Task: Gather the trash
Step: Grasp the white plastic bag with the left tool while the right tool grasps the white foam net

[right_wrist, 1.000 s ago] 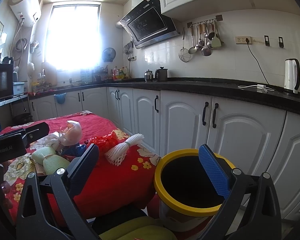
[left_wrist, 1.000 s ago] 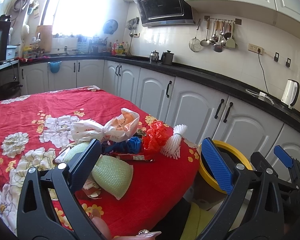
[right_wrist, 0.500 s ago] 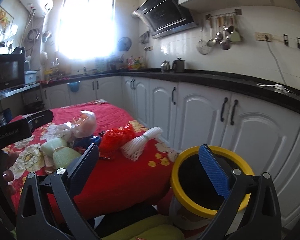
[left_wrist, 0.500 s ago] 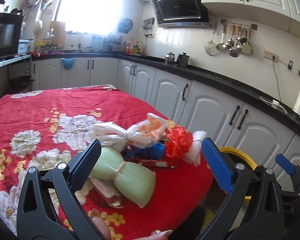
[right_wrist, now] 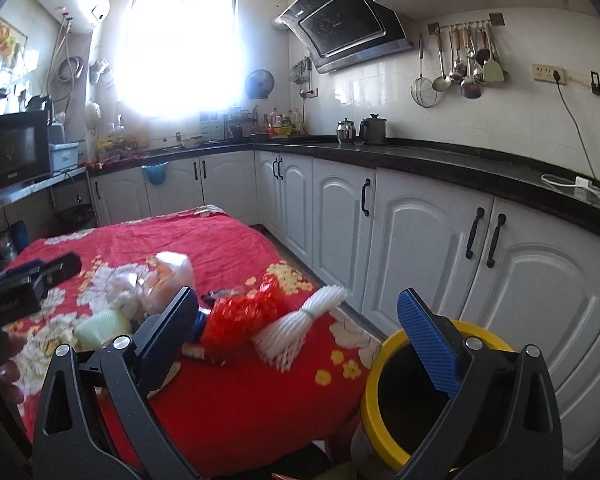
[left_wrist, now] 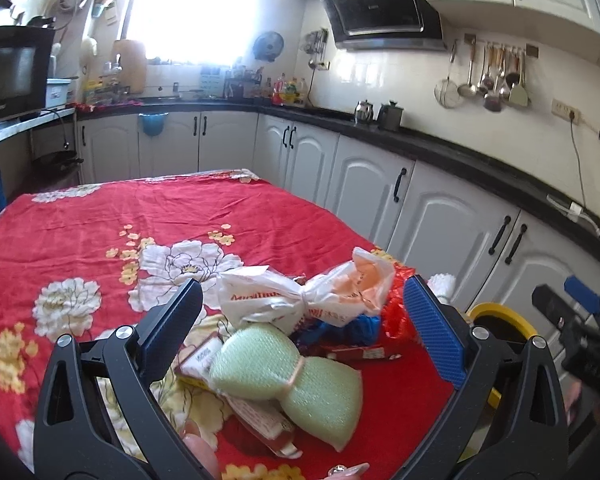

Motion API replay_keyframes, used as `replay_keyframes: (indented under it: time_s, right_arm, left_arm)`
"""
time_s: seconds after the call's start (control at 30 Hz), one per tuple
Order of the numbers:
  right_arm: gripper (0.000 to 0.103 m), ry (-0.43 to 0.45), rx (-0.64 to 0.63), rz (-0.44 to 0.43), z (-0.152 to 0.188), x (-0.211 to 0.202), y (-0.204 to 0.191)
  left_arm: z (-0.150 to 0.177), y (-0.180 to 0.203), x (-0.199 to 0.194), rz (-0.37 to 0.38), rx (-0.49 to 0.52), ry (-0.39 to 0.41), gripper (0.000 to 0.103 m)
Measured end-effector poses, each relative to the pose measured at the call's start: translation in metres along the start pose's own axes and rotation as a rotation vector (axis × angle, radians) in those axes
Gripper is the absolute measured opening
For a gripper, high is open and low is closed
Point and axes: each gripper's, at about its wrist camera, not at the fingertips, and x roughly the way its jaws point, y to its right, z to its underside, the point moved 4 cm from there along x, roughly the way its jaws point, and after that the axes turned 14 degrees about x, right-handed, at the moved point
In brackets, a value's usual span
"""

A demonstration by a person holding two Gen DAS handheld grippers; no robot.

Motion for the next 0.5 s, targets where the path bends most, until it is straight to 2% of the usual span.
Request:
replay_keyframes:
  time_s: [0.17,0.5]
  right_arm:
    - [0.097,-0.066,0.015,0.069,-0.009,0.043,0.012]
    - [0.095,-0.228,0.078,0.115,-0.001,0.119,0.035]
  left_arm:
    - [-0.01,0.005,0.026,0.035,0.038,-0.05,0.092]
    - [-0.01,0.036,0.072,0.134,0.117,-0.172,0.092]
